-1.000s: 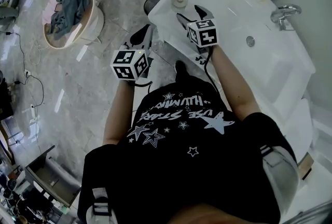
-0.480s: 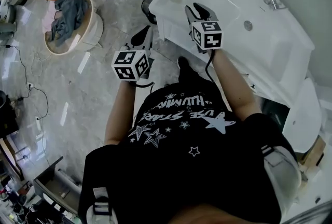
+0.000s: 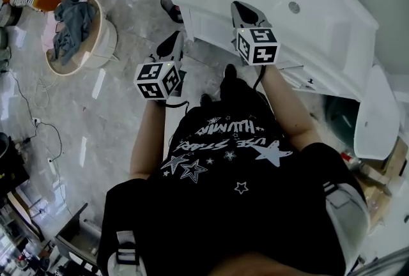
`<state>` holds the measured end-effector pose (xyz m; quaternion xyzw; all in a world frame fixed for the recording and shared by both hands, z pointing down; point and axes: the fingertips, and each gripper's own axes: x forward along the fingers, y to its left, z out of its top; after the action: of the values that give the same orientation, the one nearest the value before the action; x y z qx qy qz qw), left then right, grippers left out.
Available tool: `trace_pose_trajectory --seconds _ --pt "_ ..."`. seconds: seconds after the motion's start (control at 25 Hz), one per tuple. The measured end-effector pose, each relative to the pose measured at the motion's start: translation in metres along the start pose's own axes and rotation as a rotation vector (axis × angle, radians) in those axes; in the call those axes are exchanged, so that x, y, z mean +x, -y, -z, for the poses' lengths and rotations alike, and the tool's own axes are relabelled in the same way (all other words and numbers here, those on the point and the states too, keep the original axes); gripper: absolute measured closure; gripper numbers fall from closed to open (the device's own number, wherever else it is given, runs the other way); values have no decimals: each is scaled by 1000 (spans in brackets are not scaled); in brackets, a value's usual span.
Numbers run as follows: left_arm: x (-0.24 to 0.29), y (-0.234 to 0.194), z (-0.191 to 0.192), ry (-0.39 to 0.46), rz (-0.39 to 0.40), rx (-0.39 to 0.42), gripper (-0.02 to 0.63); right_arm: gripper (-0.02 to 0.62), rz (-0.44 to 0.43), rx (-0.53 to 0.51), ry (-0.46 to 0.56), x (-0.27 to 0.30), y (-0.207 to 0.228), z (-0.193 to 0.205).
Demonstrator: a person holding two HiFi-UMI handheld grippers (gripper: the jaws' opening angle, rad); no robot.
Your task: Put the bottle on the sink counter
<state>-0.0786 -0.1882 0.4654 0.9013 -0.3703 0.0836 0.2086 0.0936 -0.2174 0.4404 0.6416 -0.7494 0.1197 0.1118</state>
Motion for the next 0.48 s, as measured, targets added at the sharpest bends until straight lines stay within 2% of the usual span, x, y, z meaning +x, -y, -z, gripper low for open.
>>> trace_pose_trajectory --seconds 0.48 --pt "2 42 8 -9 8 9 597 589 -26 -10 -14 -41 10 9"
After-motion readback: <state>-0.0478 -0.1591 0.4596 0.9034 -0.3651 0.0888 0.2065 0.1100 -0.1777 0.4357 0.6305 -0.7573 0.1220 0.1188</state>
